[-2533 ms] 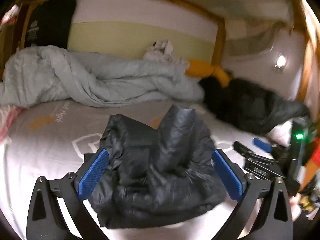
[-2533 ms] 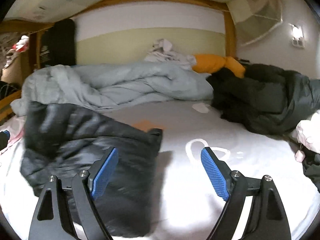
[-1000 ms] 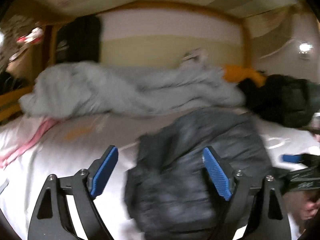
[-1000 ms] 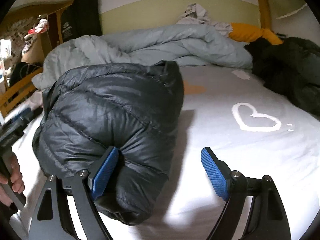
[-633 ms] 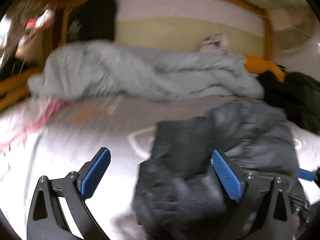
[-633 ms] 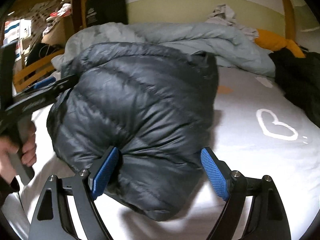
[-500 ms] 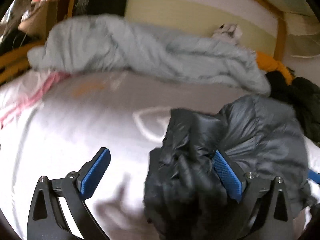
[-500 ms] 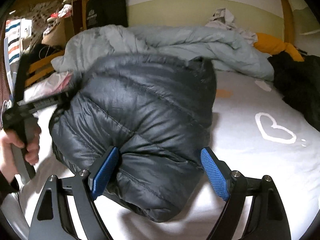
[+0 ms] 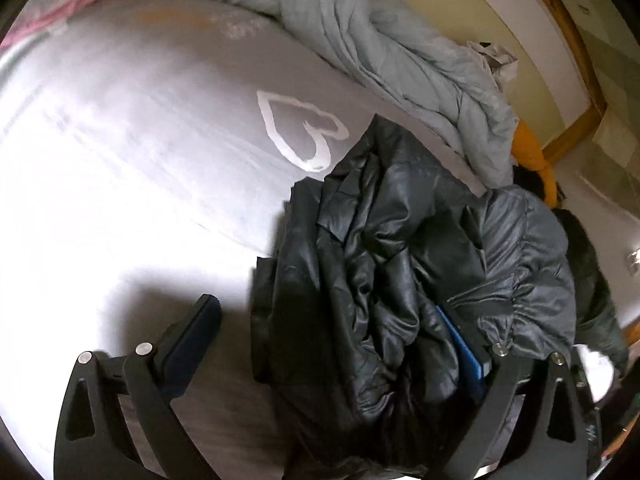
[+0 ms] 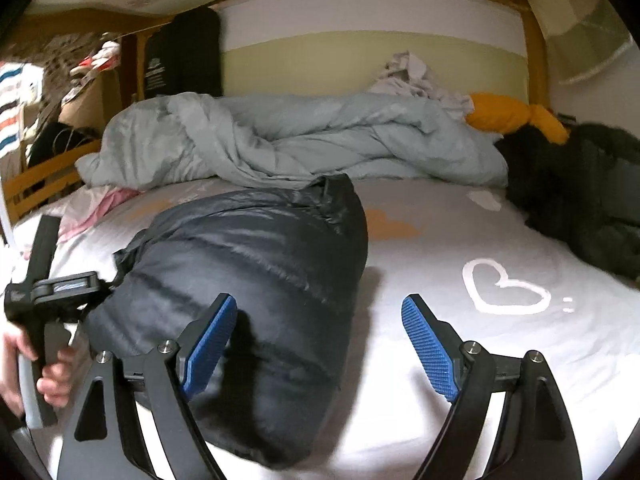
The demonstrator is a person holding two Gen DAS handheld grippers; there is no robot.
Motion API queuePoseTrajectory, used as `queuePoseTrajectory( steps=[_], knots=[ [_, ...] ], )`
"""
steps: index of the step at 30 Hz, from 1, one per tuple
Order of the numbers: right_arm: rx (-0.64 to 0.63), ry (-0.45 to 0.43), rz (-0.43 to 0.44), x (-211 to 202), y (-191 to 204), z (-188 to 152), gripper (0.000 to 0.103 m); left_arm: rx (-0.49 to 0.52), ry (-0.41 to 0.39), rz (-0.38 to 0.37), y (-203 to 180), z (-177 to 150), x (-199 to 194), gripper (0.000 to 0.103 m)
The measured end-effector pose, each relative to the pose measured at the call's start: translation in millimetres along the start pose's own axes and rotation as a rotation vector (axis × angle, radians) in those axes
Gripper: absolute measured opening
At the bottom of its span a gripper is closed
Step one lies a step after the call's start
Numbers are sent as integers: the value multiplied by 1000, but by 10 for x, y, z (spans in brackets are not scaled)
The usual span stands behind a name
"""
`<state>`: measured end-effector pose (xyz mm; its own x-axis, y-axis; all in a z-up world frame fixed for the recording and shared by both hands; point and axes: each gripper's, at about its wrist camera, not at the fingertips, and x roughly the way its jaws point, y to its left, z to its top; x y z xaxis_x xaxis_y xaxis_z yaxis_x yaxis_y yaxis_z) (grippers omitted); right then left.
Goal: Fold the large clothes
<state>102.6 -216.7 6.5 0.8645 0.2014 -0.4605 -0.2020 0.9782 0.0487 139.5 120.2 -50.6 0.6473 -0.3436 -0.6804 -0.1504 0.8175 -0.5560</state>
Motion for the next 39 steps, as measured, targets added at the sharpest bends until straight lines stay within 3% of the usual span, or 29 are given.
queuePoseTrajectory(
  steps=[3,12,14,15,18,21,23,26,28,34,37,39],
  knots=[
    [79,79,50,117,-108,33,86,-8,9,-17,-20,0,10,101],
    [219,161,156,496,-249,-22,94,-18,13,-25,-58,7,-17,101],
    [269,181,183,550,-328,-75,99,-58,-45,-94,-15,8,-158,98],
    [295,193,204,570,-363,-101,99,-53,-114,-131,-48,14,-303,98],
    [314,202,234,597,-385,-109,99,123,-255,-194,-341,22,-656,103],
    [278,202,259,594,-287,-99,99,187,-281,-250,-479,-51,-720,103],
    [247,208,280,584,-178,-99,99,184,-246,-253,-496,-102,-606,103],
    [178,189,238,543,-42,-105,99,185,-138,-153,-509,-129,-301,103],
    [176,191,229,544,-41,-108,99,177,-61,-142,-445,-122,-109,103],
    [188,193,226,556,-120,-133,99,102,-33,-136,-281,-175,1,103],
    [160,155,168,521,-100,-130,101,-55,28,-196,8,-165,62,103],
    [125,139,155,485,-49,-143,101,-45,26,-189,29,-180,68,103]
  ],
)
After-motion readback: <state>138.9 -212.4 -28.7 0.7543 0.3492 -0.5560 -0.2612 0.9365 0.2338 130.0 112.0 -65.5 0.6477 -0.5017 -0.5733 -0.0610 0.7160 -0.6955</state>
